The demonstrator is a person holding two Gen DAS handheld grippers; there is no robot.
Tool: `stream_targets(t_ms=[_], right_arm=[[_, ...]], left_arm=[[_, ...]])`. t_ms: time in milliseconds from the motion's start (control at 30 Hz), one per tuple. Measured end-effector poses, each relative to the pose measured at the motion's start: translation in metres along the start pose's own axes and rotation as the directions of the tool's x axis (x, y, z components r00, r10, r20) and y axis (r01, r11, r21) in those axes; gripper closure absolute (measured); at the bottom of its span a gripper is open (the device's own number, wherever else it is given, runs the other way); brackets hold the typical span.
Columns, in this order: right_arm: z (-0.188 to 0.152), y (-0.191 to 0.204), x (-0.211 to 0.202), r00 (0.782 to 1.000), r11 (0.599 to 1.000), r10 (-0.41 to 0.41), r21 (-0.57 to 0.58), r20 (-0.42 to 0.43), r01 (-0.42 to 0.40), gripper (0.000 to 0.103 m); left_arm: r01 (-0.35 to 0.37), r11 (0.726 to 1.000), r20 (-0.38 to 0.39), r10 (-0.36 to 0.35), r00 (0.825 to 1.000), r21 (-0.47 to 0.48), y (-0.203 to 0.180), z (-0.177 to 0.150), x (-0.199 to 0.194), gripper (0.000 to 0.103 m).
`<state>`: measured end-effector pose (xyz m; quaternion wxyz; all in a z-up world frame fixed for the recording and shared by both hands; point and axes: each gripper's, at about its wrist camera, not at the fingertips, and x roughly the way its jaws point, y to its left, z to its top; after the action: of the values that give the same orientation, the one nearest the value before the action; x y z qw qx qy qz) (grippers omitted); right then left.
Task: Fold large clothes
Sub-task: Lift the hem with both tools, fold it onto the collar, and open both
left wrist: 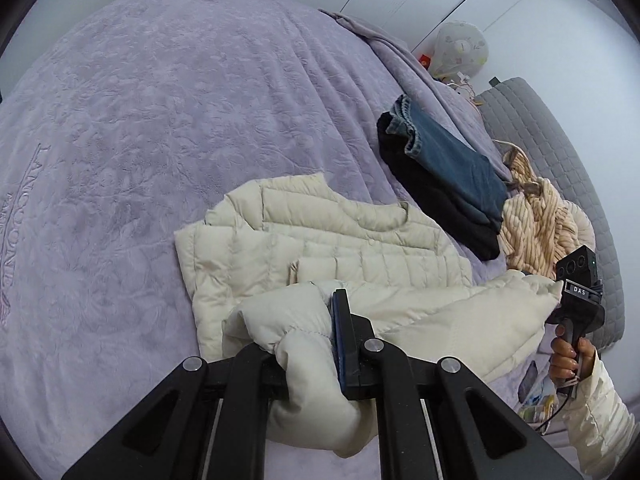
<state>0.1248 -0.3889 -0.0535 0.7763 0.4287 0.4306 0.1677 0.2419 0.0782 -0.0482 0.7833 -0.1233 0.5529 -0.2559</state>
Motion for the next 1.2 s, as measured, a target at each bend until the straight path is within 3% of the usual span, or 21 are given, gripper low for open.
stream_targets(t_ms=[300, 433, 567, 633, 700, 800, 867, 1067, 1133, 1167, 1200], right_arm=[[0.049, -0.055, 0.068, 0.992, 0.986, -0.128, 0.105, -0.019, 0.129, 0.090], [0.056, -0.071, 0.087, 0.987, 0.978, -0.154, 0.138, -0.038, 0.158, 0.090], [0.058, -0.076, 0.095, 0.980, 0.970, -0.191, 0.144, -0.048, 0.196, 0.089], [0.059, -0.075, 0.097, 0.978, 0.967, -0.200, 0.148, -0.055, 0.206, 0.089], [0.060, -0.075, 0.097, 0.976, 0.965, -0.208, 0.150, -0.058, 0.214, 0.088], [0.060, -0.072, 0.096, 0.977, 0.965, -0.208, 0.151, -0.058, 0.214, 0.072], [0.059, -0.067, 0.093, 0.980, 0.969, -0.195, 0.145, -0.048, 0.200, 0.039], [0.056, -0.048, 0.085, 0.976, 0.971, -0.216, 0.102, -0.031, 0.218, 0.030], [0.053, -0.041, 0.079, 0.978, 0.975, -0.206, 0.088, -0.018, 0.206, 0.027], [0.051, -0.037, 0.075, 0.980, 0.977, -0.198, 0.080, -0.011, 0.198, 0.026], [0.049, -0.034, 0.072, 0.982, 0.979, -0.189, 0.074, -0.007, 0.189, 0.026]], left_arm=[[-0.114, 0.993, -0.072, 0.115, 0.991, 0.018, 0.024, 0.029, 0.072, 0.090], [-0.192, 0.979, -0.123, 0.200, 0.972, 0.072, 0.022, 0.034, 0.091, 0.090], [-0.215, 0.974, -0.151, 0.223, 0.963, 0.066, 0.021, 0.038, 0.095, 0.090], [-0.223, 0.974, -0.153, 0.228, 0.962, 0.052, 0.021, 0.039, 0.091, 0.083], [-0.227, 0.972, -0.143, 0.233, 0.962, 0.061, 0.019, 0.038, 0.086, 0.083], [-0.240, 0.967, -0.135, 0.249, 0.959, 0.080, 0.014, 0.035, 0.081, 0.082], [-0.243, 0.965, -0.125, 0.254, 0.959, 0.094, 0.011, 0.033, 0.078, 0.082], [-0.258, 0.961, -0.105, 0.268, 0.958, 0.103, 0.007, 0.028, 0.067, 0.082], [-0.266, 0.958, -0.091, 0.276, 0.957, 0.111, 0.005, 0.026, 0.061, 0.048], [-0.288, 0.950, -0.065, 0.297, 0.953, 0.121, 0.003, 0.025, 0.055, 0.005], [-0.327, 0.935, -0.007, 0.331, 0.944, 0.138, -0.001, 0.024, 0.047, 0.000]])
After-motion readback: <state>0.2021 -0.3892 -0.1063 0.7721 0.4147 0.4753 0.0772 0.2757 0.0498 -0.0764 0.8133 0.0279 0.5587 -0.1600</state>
